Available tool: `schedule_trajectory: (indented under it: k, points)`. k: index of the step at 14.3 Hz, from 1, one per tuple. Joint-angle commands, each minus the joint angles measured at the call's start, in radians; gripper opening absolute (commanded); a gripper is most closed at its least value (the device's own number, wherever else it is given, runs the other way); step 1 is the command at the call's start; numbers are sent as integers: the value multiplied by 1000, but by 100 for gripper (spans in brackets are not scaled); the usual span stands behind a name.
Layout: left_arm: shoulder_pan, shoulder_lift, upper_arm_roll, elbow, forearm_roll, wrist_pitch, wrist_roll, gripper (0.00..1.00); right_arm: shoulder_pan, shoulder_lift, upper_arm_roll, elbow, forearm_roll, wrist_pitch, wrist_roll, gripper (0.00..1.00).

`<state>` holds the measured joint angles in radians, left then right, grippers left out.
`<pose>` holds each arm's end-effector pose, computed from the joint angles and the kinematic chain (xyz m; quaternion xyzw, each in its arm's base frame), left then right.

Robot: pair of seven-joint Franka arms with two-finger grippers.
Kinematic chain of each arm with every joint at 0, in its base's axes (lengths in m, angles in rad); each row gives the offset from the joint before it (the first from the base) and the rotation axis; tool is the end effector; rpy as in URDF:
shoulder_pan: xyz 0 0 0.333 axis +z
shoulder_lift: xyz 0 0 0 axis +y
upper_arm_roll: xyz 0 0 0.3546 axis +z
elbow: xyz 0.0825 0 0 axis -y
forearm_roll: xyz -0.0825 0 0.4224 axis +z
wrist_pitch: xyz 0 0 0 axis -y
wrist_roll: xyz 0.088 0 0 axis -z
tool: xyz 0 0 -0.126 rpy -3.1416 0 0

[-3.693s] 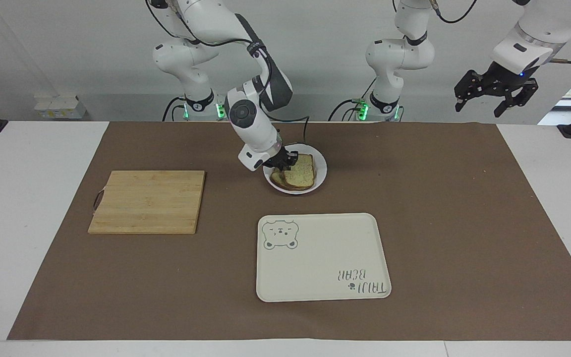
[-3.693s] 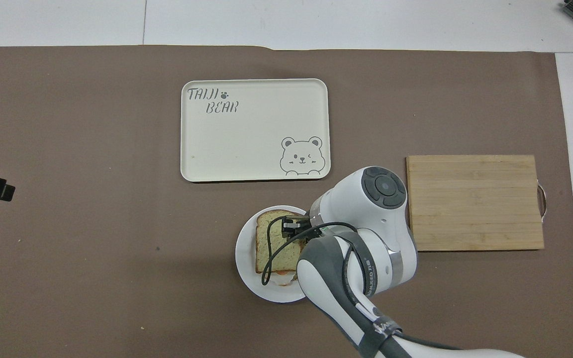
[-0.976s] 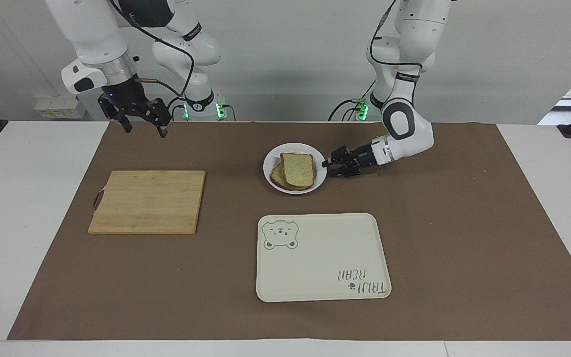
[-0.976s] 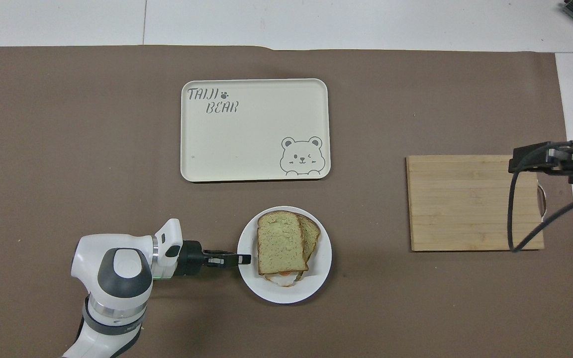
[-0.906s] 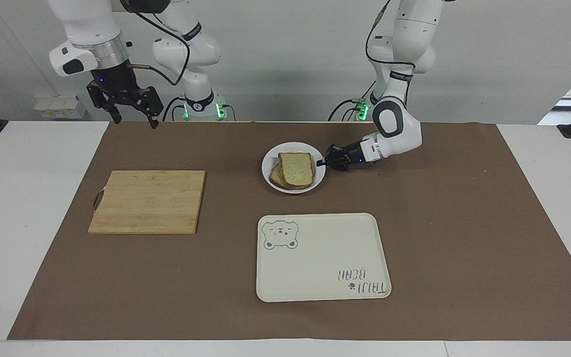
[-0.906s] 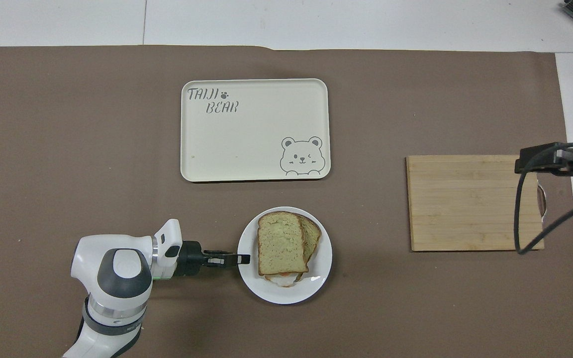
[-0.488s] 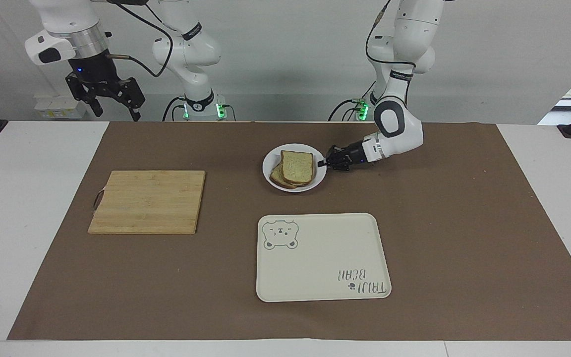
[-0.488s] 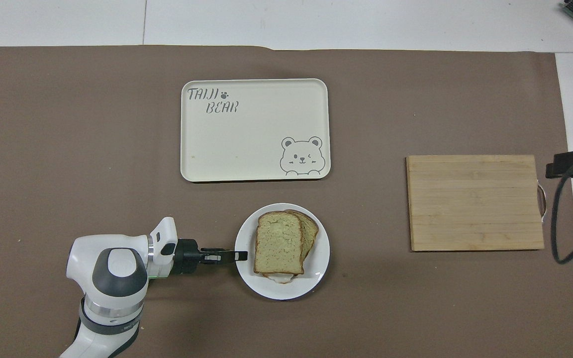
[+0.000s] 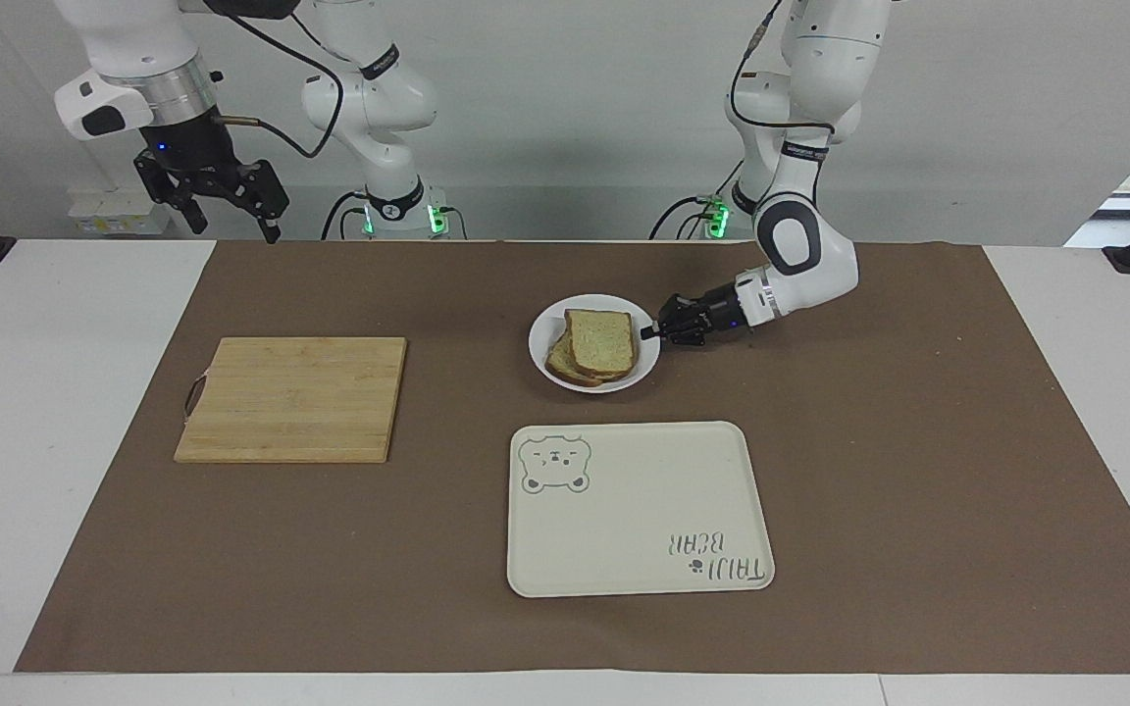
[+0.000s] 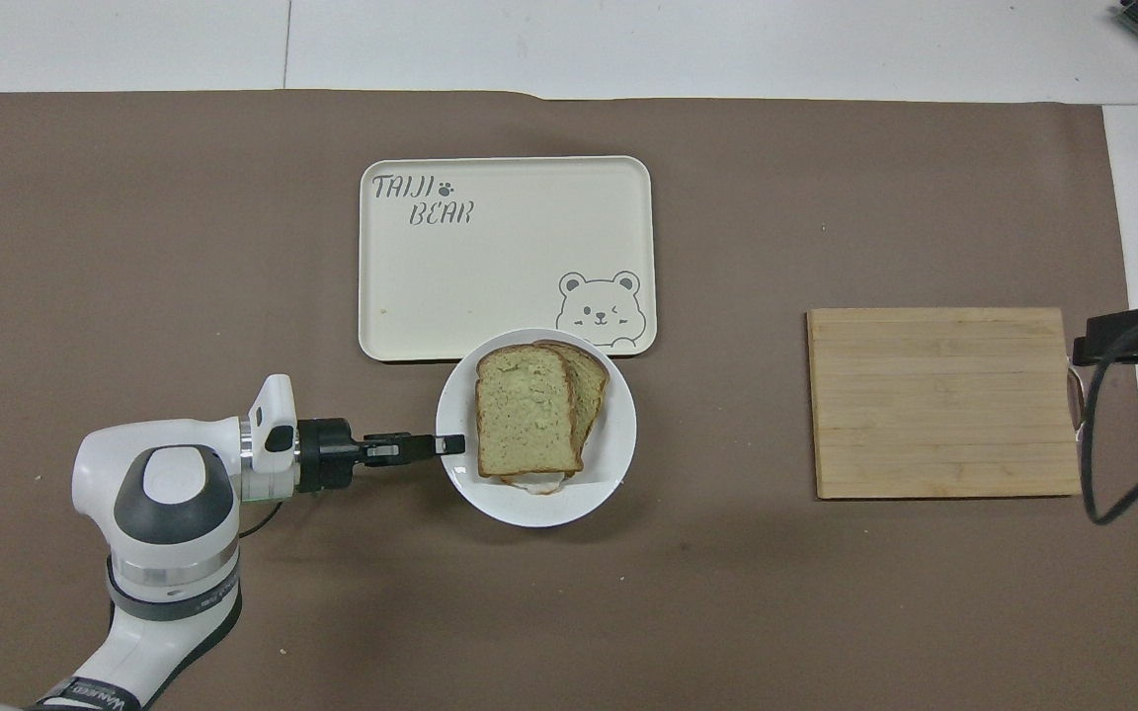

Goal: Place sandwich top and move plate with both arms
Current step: 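Slide the plate with the left gripper onto the cream tray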

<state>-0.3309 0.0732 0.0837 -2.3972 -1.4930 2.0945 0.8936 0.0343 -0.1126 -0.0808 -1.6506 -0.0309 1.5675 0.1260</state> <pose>0.4865 -0.1896 0.2887 0.8480 -0.0168 0.0339 0.5287 0.5525 -0.0324 0.6674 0.9961 -0.0862 0.0150 0.0103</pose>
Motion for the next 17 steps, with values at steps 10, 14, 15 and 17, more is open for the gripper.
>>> schedule_trajectory:
  k: [10, 14, 15, 17]
  points:
    - [124, 414, -15, 652, 181, -17, -355, 0, -14, -32, 10, -37, -7, -12, -46, 100]
    - [131, 493, -25, 716, 258, 16, -392, 0, -14, -32, 10, -35, -6, -15, -46, 100]
    - [131, 510, -28, 739, 273, 25, -396, 0, -14, -30, 10, -34, -6, -17, -46, 100]
    - [130, 508, -28, 739, 289, 30, -407, 27, -14, -26, 12, -26, -3, -12, -46, 100]
